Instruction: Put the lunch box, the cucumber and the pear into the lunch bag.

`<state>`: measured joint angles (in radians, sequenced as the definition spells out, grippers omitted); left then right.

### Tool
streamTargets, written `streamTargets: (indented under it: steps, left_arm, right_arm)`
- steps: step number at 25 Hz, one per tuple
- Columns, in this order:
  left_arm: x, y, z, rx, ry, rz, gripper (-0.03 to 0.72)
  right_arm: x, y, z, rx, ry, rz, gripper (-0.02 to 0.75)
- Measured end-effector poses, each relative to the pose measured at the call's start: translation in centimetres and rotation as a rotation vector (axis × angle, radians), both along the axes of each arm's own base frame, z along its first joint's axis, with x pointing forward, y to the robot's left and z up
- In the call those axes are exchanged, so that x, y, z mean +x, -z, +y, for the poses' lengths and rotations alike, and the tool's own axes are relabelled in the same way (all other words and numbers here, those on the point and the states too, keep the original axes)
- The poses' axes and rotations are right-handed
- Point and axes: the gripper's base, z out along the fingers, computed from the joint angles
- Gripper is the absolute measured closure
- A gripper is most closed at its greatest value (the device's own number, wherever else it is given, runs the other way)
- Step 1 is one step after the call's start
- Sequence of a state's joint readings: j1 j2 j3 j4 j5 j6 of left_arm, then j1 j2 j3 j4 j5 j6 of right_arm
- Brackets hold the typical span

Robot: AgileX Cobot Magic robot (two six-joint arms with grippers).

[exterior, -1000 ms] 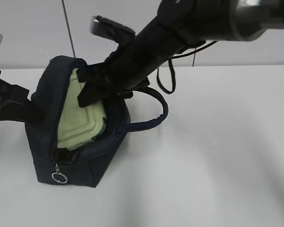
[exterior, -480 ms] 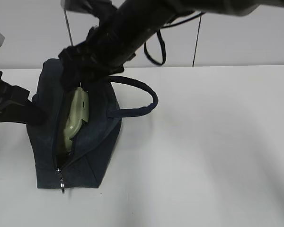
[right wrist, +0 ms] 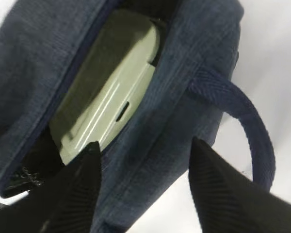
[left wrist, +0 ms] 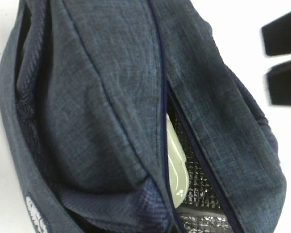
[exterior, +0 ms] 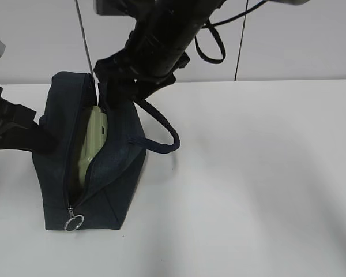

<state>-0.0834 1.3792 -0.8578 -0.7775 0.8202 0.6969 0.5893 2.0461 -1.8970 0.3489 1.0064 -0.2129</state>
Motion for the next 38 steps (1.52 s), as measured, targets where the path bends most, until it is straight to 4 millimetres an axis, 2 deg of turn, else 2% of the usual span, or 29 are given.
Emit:
streamTargets:
  steps: [5, 6, 7, 8, 9, 11, 12, 17, 22, 28, 33, 34, 36, 38]
  left_arm:
    - [0.0, 0.0, 0.0, 0.0, 0.0, 0.0, 0.704]
    - [0.0, 0.0, 0.0, 0.0, 0.0, 0.0, 0.704]
    - [0.0, 0.0, 0.0, 0.0, 0.0, 0.0, 0.704]
    - [0.0, 0.0, 0.0, 0.0, 0.0, 0.0, 0.704]
    - [0.0, 0.0, 0.0, 0.0, 0.0, 0.0, 0.704]
    - [0.0, -0.1, 0.0, 0.0, -0.001, -0.003, 0.704]
    - [0.2, -0.3, 0.0, 0.001, 0.001, -0.01, 0.704]
    - [1.2, -1.8, 0.0, 0.009, -0.002, -0.053, 0.704]
    - [2.9, -1.7, -0.9, 0.002, 0.022, -0.03, 0.704]
    - [5.1, -1.3, -5.6, -0.011, 0.129, -0.018, 0.704]
    - [5.7, -0.9, -7.9, -0.015, 0.175, -0.008, 0.704]
    - [5.6, -0.9, -8.0, -0.015, 0.177, -0.007, 0.704]
    - [5.6, -0.9, -8.0, -0.016, 0.177, -0.007, 0.69]
    - [5.6, -0.9, -8.0, -0.016, 0.177, -0.008, 0.628]
  right_arm:
    - [0.8, 3.1, 0.6, -0.035, 0.005, 0.062, 0.309]
    - [0.9, 3.5, 0.6, -0.039, 0.005, 0.069, 0.356]
    - [0.9, 3.6, 0.7, -0.041, 0.001, 0.069, 0.441]
    - [0.9, 3.6, 0.7, -0.04, 0.0, 0.065, 0.558]
    - [1.0, 3.5, 0.7, -0.035, 0.002, 0.061, 0.631]
    - [0.9, 3.0, 0.6, -0.028, 0.002, 0.051, 0.712]
    - [0.8, 2.7, 0.4, -0.027, 0.004, 0.045, 0.722]
    - [0.1, 2.5, -1.6, -0.019, 0.054, 0.025, 0.729]
    - [-1.7, 1.2, -5.4, 0.007, 0.141, -0.029, 0.73]
    - [-2.9, 1.4, -9.9, -0.004, 0.233, -0.04, 0.731]
    - [-3.6, 1.5, -10.6, -0.015, 0.22, -0.06, 0.729]
    - [-3.6, 1.6, -10.6, -0.013, 0.221, -0.06, 0.717]
    - [-3.6, 1.5, -10.5, -0.007, 0.223, -0.064, 0.642]
    - [-3.5, 1.4, -10.5, 0.002, 0.226, -0.077, 0.474]
